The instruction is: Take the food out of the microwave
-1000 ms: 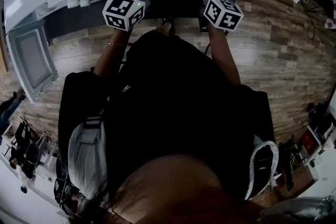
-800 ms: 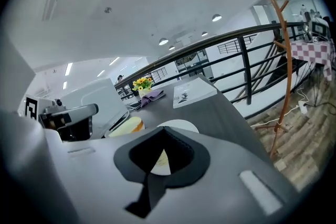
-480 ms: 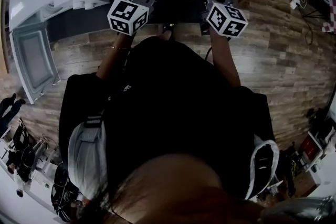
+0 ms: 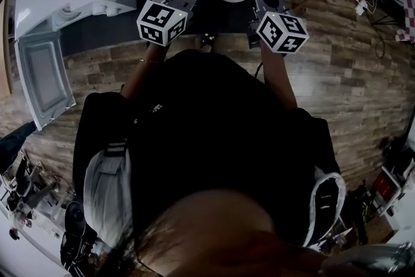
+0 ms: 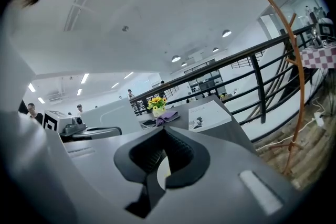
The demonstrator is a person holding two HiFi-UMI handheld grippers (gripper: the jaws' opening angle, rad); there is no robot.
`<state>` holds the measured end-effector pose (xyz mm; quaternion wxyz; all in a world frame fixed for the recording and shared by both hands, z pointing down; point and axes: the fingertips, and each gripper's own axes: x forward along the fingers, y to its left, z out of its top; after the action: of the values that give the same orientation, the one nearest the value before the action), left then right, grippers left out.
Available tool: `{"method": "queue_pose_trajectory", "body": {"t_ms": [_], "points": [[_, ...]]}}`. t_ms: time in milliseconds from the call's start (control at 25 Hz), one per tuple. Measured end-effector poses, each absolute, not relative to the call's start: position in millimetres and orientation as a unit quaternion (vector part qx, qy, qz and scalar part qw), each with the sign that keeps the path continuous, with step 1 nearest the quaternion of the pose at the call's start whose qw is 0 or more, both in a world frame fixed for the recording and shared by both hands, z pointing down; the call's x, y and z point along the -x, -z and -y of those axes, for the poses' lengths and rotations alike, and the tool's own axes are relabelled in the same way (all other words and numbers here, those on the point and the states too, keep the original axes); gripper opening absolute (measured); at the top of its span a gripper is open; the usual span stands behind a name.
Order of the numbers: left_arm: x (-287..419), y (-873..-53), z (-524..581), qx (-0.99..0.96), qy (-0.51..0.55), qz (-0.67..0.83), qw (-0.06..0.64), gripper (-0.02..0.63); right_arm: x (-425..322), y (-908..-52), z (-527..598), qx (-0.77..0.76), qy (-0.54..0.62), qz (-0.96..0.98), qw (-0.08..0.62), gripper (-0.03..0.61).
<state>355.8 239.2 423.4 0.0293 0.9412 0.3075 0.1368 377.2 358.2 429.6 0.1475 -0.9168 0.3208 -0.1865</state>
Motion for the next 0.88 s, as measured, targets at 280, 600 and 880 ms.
{"method": "queue_pose_trajectory", "body": {"t_ms": [280,600,880], "points": [[-356.4,-421.8,-240.5,-0.942,-0.135,-0.307,0.028,0.008,-376.3,-419.2,-354.8,0.914,0.179,-0.334,0.145,0.0],[-352.0,-424.3,-239.3,-0.943,-0.144,-0.3,0.029,0.008,-367.6,-413.3,-344.0,0.903,0.178,-0.361,0.152,0.0],[-353.7,-424.9,-234.7,-0.944,-0.145,-0.293,0.031,0.008,-366.9,-412.3,-335.5,0.896,0.179,-0.376,0.156,0.0]]}}
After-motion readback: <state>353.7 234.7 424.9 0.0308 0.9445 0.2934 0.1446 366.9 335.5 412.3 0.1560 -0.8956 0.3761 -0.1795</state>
